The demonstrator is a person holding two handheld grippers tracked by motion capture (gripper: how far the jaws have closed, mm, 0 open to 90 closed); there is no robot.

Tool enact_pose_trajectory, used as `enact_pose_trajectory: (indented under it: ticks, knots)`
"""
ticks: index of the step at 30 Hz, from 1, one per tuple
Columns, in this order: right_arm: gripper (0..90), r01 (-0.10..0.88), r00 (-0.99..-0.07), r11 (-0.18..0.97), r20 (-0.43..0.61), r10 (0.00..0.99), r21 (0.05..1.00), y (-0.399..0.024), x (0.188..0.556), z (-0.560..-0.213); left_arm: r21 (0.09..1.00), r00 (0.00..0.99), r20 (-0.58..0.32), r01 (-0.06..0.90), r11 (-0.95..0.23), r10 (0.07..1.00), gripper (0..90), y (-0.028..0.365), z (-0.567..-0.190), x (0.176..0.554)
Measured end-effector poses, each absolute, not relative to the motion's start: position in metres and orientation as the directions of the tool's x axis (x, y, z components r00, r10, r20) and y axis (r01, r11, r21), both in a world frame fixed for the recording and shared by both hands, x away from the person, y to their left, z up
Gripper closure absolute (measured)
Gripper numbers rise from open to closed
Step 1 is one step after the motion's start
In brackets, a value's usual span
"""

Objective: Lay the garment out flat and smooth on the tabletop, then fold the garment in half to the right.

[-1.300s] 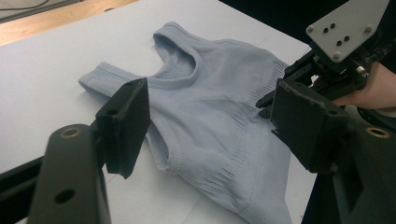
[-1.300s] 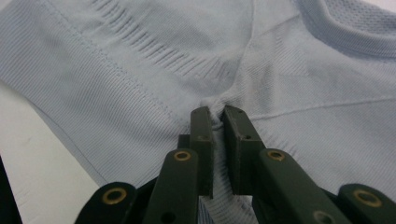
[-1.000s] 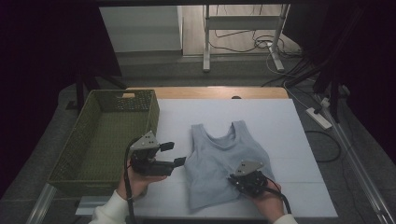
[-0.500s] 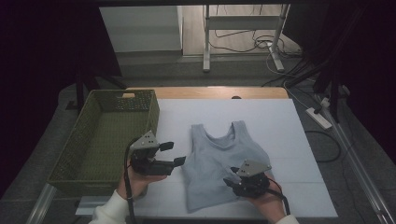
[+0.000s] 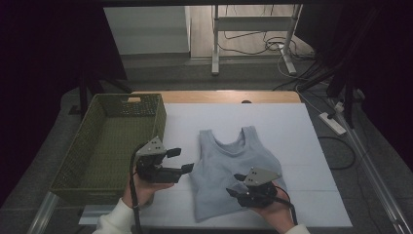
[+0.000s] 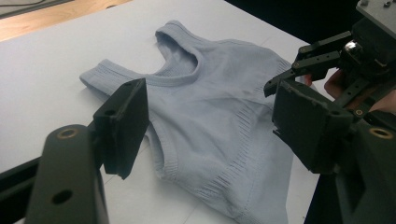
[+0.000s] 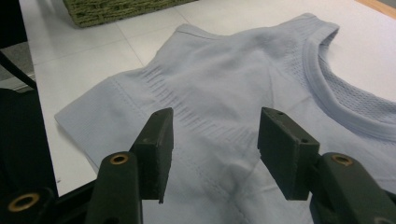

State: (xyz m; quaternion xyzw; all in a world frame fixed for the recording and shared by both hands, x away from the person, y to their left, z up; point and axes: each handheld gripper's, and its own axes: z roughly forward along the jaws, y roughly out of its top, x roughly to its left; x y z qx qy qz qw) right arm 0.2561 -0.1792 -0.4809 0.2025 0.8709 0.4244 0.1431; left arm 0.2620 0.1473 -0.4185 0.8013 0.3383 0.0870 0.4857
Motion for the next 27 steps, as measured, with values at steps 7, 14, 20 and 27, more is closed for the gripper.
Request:
enact_pose_trajectory:
  ticks: [7,14,20,27]
  knots:
    - [44.8,0.225,-0.882,0.554,-0.074,0.466,0.802,-0.175,0.255,-0.48,0.838,0.756,-0.187,0.456,-0.299,0.628,27.8,0.148,-0.418,0.262]
    - [44.0,0.209,-0.889,0.547,-0.075,0.451,0.81,-0.173,0.252,-0.48,0.838,0.754,-0.188,0.457,-0.297,0.63,27.7,0.148,-0.418,0.262]
    - [44.0,0.194,-0.897,0.544,-0.077,0.435,0.816,-0.172,0.249,-0.479,0.838,0.753,-0.191,0.459,-0.294,0.629,27.4,0.149,-0.418,0.263]
    - [43.9,0.188,-0.904,0.553,-0.076,0.42,0.812,-0.167,0.246,-0.48,0.837,0.752,-0.189,0.459,-0.296,0.631,27.2,0.149,-0.419,0.263]
